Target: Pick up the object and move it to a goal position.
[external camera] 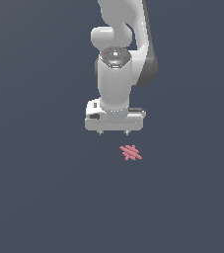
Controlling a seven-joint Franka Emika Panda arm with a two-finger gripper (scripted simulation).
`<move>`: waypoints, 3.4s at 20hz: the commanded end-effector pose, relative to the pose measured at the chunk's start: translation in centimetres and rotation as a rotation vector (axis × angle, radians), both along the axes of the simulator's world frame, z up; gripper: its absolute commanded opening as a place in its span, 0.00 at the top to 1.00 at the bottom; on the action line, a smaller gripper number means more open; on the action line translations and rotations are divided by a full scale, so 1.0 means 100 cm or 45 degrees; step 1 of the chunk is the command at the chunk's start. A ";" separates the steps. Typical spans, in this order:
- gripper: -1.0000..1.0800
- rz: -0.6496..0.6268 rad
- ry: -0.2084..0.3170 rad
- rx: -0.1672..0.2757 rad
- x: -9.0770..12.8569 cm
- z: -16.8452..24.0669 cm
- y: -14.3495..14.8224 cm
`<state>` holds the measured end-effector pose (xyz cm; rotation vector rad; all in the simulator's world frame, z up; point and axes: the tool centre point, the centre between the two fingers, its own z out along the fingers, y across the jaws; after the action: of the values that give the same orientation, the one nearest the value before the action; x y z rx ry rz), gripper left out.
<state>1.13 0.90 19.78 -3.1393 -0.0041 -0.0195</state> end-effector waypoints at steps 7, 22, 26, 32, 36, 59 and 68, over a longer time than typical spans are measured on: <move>0.04 0.033 0.009 0.022 0.001 -0.002 0.017; 0.04 -0.017 0.016 0.035 0.002 -0.007 0.028; 0.04 -0.093 0.018 0.037 0.002 -0.012 0.030; 0.04 -0.257 0.023 0.040 0.002 -0.023 0.037; 0.04 -0.387 0.027 0.041 0.002 -0.031 0.041; 0.04 -1.137 0.038 0.031 0.001 -0.077 0.066; 0.04 -1.431 0.034 0.022 0.000 -0.094 0.074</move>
<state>1.13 8.19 10.70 -2.6822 1.6097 0.0229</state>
